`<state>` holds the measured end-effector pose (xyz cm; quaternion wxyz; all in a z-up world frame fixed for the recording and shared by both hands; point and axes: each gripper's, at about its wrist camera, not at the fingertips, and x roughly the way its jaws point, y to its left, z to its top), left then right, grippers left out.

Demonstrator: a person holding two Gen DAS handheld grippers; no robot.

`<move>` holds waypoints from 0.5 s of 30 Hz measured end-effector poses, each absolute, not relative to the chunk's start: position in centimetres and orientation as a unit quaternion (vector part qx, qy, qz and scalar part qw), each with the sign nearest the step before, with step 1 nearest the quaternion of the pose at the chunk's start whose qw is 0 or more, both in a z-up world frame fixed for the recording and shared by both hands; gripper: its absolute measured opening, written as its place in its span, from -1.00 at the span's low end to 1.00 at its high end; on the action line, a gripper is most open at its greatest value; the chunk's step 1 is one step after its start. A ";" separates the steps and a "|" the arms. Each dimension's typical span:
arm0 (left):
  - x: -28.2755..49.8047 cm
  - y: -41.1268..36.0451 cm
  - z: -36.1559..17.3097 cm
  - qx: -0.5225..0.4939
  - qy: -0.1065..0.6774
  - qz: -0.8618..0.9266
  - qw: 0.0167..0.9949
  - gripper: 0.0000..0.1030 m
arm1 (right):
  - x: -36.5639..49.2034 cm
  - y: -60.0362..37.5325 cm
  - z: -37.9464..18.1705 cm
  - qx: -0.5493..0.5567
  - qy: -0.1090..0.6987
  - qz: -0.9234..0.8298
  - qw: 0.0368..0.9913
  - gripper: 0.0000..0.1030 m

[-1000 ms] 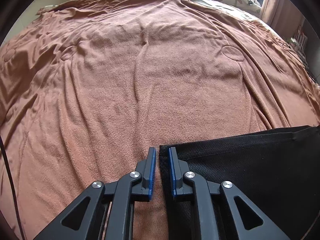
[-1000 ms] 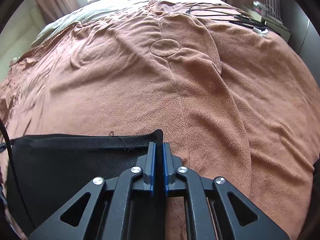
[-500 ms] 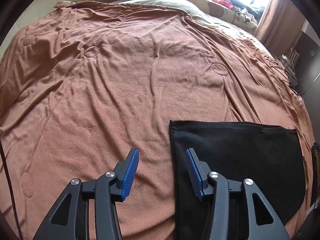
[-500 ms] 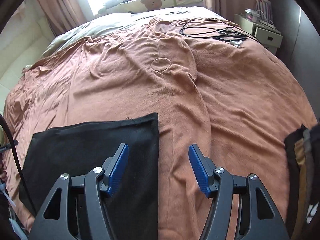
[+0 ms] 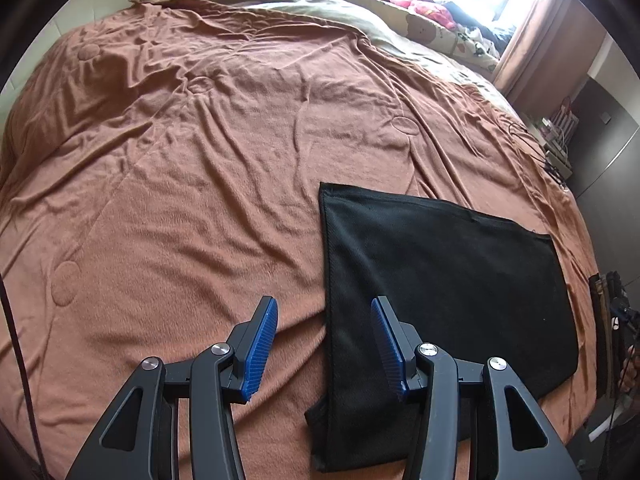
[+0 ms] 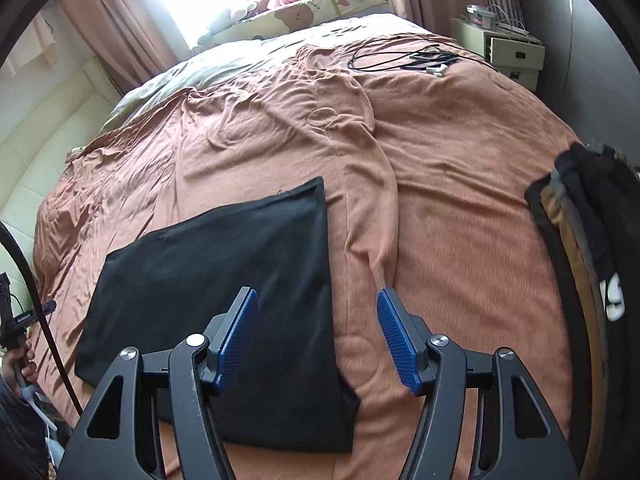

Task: Fold small clothes
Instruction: 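Move both open grippers to the end of the folded black bundle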

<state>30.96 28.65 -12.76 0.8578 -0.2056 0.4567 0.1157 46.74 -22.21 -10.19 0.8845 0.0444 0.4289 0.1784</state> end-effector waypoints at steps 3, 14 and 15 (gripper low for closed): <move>29.5 28.2 -12.6 -0.217 0.453 0.116 0.857 -0.01 | 45.1 -23.1 -10.3 0.059 0.431 0.179 0.882 0.17; 24.3 26.0 -13.6 -0.264 0.439 0.098 0.853 -0.01 | 40.6 -25.7 -14.2 0.123 0.462 0.185 0.859 0.10; 23.9 25.7 -13.9 -0.270 0.439 0.096 0.852 -0.01 | 40.4 -25.8 -14.7 0.129 0.466 0.187 0.855 0.07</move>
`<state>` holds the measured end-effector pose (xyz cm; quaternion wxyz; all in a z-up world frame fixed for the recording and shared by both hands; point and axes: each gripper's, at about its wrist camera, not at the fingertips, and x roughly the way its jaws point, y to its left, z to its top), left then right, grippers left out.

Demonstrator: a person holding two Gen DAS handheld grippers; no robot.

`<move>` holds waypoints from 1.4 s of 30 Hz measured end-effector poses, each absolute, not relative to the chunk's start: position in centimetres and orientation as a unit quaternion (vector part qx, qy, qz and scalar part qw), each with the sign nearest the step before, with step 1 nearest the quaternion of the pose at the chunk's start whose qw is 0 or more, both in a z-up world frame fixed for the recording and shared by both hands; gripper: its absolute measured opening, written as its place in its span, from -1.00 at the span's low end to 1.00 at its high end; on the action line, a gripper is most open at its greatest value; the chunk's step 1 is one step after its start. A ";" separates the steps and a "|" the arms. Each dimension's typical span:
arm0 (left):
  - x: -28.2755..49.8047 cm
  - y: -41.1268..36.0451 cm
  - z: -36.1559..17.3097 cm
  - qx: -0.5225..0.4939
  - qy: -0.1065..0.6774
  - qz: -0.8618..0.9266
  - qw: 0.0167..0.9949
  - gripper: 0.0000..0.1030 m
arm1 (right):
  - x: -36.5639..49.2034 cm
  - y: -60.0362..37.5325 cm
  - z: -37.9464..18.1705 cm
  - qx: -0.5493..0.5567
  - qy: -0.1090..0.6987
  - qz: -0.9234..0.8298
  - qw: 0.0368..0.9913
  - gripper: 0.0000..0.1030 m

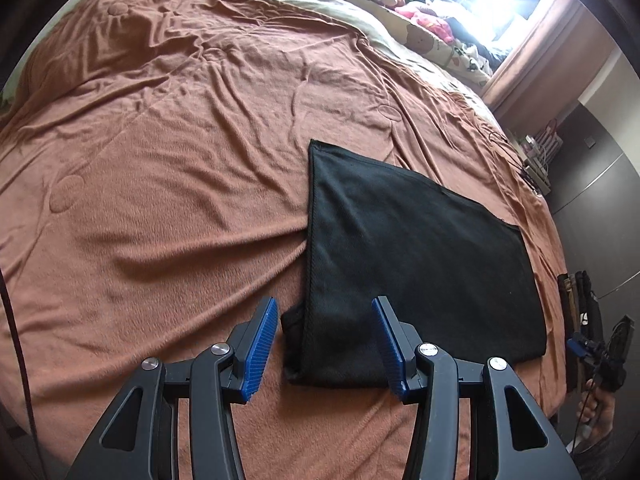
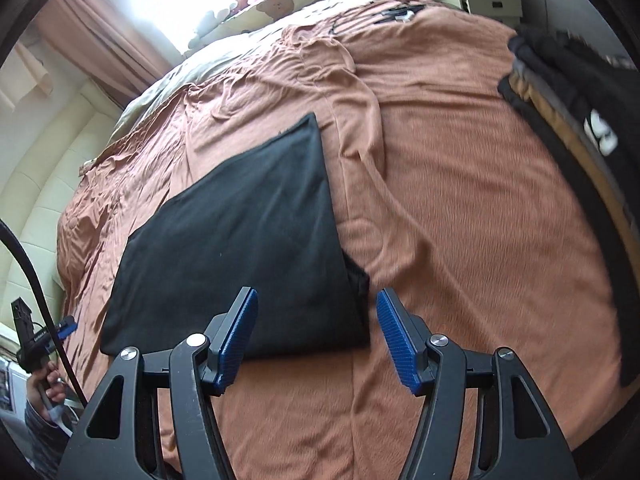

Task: Fold small clothes
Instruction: 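Move both open grippers to the end of the folded black bundle, then close both grippers on the bundle end and lift it to fold over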

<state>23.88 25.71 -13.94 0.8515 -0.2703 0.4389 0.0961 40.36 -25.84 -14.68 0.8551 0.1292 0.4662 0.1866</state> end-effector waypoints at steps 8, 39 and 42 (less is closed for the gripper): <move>21.4 24.2 -16.3 -0.315 0.443 0.090 0.835 -0.01 | 40.1 -26.6 -17.6 0.173 0.484 0.204 0.833 0.02; 21.2 25.4 -22.4 -0.439 0.391 0.121 0.800 -0.35 | 42.9 -27.7 -24.5 0.309 0.466 0.205 0.804 -0.37; 21.1 25.6 -22.5 -0.439 0.390 0.123 0.800 -0.72 | 42.9 -27.9 -24.5 0.315 0.461 0.197 0.806 -0.72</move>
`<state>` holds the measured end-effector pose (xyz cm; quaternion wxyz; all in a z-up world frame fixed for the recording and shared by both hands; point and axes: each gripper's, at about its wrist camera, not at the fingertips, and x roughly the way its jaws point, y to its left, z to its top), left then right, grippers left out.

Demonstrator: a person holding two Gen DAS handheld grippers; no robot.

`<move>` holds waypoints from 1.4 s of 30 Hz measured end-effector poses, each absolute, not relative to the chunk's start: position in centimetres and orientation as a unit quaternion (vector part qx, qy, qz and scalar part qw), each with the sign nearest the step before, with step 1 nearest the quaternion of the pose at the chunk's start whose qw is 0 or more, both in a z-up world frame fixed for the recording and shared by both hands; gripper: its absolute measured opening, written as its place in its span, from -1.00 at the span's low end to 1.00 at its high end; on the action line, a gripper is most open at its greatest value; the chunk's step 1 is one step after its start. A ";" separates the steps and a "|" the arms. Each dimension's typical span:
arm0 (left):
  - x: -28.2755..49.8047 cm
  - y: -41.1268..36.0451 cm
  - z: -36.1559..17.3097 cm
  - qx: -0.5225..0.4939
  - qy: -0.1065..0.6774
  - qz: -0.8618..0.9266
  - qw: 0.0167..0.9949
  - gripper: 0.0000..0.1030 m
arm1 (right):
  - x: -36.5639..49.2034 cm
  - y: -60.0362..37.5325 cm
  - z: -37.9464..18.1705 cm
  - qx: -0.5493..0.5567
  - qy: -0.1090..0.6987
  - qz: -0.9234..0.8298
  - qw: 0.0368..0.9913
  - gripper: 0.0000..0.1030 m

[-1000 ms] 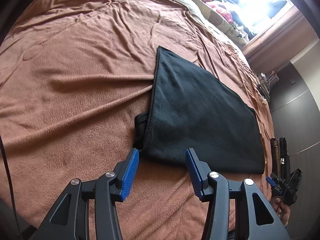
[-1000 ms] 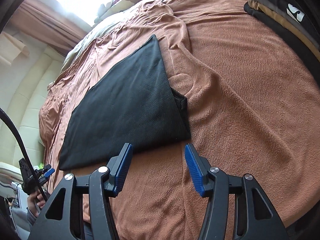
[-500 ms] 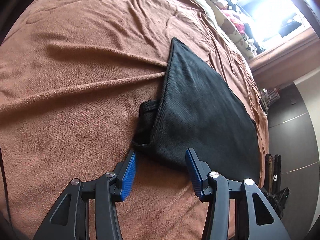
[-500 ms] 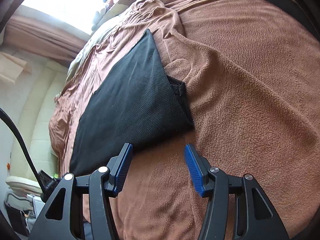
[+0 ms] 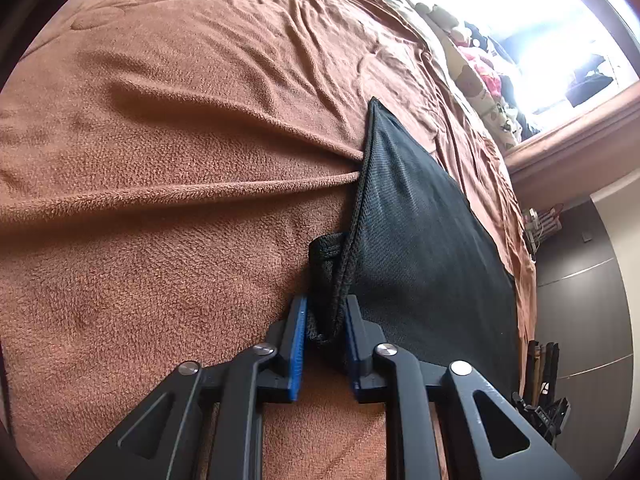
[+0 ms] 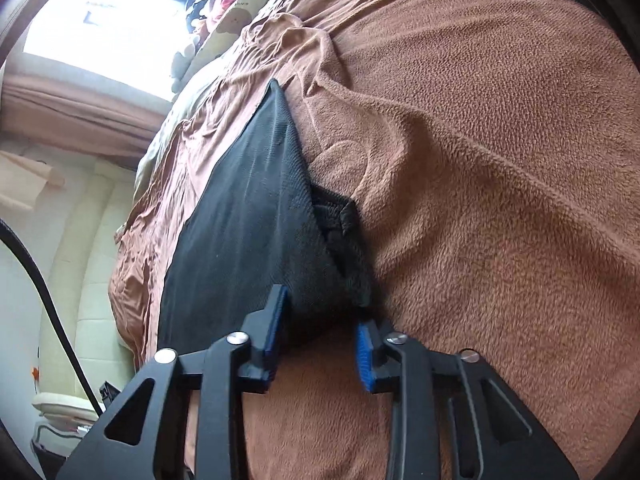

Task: Fold small clothes
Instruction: 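Close both grippers on the bundle end and lift it to fold over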

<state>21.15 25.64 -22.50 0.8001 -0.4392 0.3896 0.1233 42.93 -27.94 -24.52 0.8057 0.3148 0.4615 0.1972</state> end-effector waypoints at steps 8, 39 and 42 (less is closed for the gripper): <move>20.7 25.8 -20.5 -0.428 0.369 0.112 0.817 -0.88 | 41.5 -27.3 -22.5 0.294 0.442 0.199 0.824 -0.97; 11.2 26.3 -16.7 -0.438 0.338 0.081 0.829 -0.89 | 33.9 -27.3 -17.1 0.222 0.449 0.219 0.837 -0.98; 10.5 26.1 -16.7 -0.440 0.337 0.079 0.829 -0.89 | 33.4 -27.7 -17.2 0.223 0.452 0.216 0.836 -0.98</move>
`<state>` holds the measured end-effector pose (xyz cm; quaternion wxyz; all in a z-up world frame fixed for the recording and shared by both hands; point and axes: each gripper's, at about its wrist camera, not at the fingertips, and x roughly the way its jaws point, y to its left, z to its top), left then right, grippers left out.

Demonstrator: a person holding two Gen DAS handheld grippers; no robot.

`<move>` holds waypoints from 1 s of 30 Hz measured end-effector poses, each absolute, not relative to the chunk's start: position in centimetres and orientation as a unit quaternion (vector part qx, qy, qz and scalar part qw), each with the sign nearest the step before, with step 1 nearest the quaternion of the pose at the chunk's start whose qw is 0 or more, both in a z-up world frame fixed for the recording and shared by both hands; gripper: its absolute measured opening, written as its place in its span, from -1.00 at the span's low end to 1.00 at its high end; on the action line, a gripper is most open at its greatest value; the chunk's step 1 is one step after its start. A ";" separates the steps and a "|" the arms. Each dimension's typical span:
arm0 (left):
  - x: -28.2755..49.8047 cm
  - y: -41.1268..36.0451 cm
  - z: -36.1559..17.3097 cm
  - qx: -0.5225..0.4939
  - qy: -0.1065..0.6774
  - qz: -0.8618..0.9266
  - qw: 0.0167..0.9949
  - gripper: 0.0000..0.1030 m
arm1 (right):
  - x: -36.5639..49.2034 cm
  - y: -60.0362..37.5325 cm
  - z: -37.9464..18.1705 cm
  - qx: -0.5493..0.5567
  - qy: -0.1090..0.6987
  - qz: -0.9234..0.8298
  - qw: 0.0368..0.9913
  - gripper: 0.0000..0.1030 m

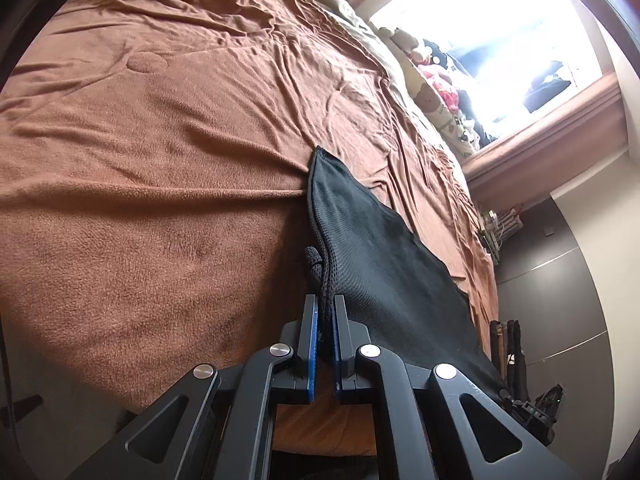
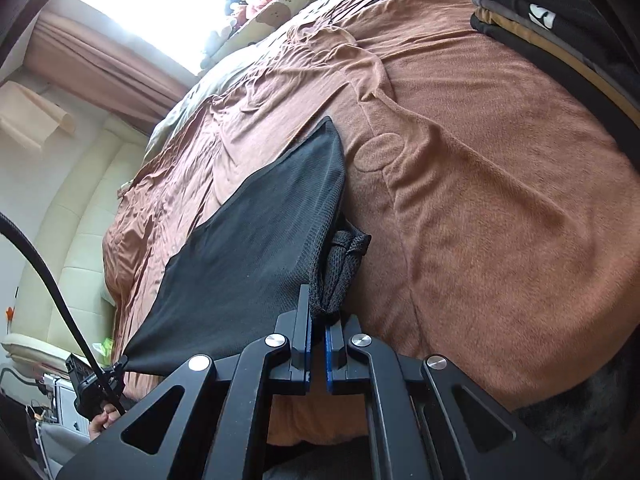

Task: Fold small clothes
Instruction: 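Close both grippers on the bundle end and lift it to fold over, then open the right gripper while the left gripper keeps holding the bundle end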

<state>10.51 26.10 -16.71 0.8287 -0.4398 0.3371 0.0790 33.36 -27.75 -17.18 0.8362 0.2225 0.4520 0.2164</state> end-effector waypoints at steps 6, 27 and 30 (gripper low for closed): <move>9.4 25.9 -17.3 -0.455 0.334 0.073 0.822 -0.89 | 32.9 -28.1 -17.4 0.216 0.462 0.215 0.833 -0.98; 8.0 25.4 -22.8 -0.514 0.350 0.060 0.781 -0.32 | 29.9 -29.4 -14.2 0.149 0.467 0.143 0.860 -0.49; 7.9 25.3 -22.7 -0.518 0.339 0.054 0.784 -0.29 | 28.9 -28.9 -12.4 0.139 0.455 0.142 0.868 -0.41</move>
